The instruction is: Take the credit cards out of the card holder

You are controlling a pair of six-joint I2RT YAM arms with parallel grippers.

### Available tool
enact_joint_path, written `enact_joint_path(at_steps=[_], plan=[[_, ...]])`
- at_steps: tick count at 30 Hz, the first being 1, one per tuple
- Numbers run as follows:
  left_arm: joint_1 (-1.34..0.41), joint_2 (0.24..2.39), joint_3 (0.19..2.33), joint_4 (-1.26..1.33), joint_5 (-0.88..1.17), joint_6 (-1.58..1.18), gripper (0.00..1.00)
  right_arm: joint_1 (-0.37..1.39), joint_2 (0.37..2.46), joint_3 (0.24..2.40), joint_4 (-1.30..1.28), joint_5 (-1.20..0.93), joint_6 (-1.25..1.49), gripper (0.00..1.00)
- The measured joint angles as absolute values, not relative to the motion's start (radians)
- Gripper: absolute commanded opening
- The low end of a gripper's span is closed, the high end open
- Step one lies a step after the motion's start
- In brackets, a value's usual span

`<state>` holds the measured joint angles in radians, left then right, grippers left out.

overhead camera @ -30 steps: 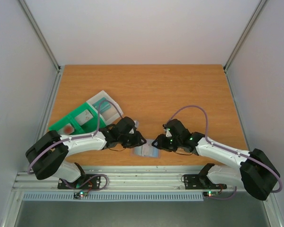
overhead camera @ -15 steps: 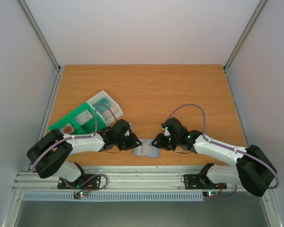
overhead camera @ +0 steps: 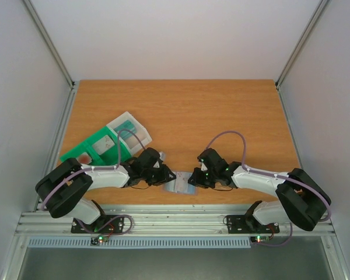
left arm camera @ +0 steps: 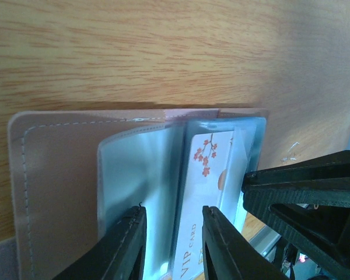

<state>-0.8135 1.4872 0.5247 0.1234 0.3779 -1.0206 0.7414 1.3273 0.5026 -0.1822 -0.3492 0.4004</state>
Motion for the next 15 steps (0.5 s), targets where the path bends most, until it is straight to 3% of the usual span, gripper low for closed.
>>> enact_joint_path(at_steps=[15], plan=[[-0.813, 1.525, 0.508, 0.19, 0.399, -1.041, 0.26, 0.741, 1.351, 0.494, -0.154, -0.33, 0.381, 0.09]])
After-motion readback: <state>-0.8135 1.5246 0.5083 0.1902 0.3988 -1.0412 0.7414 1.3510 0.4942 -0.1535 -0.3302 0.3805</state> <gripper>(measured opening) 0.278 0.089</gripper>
